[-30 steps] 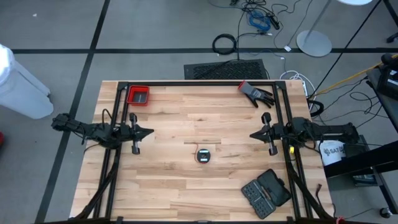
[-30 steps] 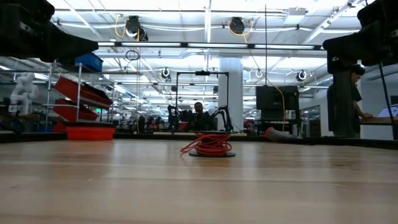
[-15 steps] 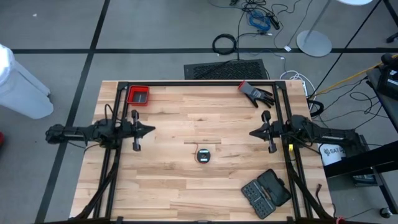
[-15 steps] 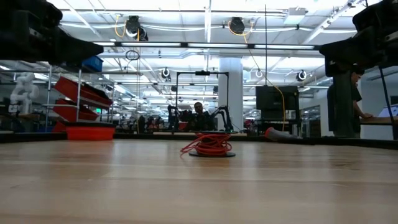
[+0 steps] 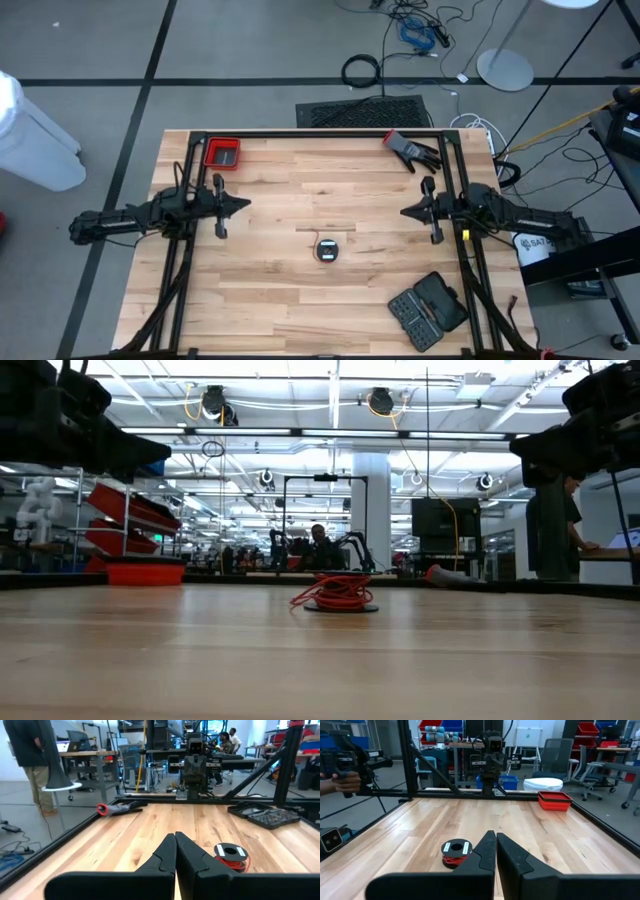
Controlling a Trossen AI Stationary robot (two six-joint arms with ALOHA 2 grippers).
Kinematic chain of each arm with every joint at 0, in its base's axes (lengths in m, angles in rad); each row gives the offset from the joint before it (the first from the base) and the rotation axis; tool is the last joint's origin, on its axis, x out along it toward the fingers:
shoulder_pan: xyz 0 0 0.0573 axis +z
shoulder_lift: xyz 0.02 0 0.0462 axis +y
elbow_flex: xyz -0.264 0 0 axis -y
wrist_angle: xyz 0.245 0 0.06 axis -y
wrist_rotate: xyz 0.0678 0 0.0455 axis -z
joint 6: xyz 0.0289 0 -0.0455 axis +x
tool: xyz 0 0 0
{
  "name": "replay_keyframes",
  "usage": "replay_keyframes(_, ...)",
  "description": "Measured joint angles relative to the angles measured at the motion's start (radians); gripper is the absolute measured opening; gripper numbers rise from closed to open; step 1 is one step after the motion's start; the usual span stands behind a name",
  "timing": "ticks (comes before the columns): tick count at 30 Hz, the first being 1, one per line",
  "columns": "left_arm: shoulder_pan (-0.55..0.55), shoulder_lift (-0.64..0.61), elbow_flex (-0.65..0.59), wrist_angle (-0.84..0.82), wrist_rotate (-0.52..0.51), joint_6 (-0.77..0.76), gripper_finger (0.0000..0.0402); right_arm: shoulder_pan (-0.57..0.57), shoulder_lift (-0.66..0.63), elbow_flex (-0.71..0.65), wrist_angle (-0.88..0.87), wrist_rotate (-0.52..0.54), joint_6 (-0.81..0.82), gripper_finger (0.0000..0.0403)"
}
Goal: Coil cords
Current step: Return to Home Position
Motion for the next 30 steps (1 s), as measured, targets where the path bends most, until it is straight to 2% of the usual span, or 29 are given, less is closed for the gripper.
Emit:
replay_keyframes(11,-0.001,0.0,0.0,-0.002,0.003,-0.067,0.0002,-0.006,0.041,0.0,0.0,0.007,0.046,0.0)
replay_keyframes(16,-0.001,0.0,0.0,-0.003,0.002,-0.067,0.0002,-0.005,0.073,-0.022,0.054,0.081,0.079,0.0)
replay_keyframes(23,-0.001,0.0,0.0,-0.004,0.001,-0.067,0.0002,0.012,0.084,-0.035,0.089,0.09,0.111,0.0)
replay_keyframes(27,-0.001,0.001,0.0,-0.004,0.0,-0.067,0.0002,0.031,0.064,-0.035,0.072,0.191,0.121,0.0)
replay_keyframes(30,-0.001,0.001,0.0,-0.005,0.0,-0.067,0.0002,0.049,0.048,-0.035,0.07,0.205,0.121,0.0)
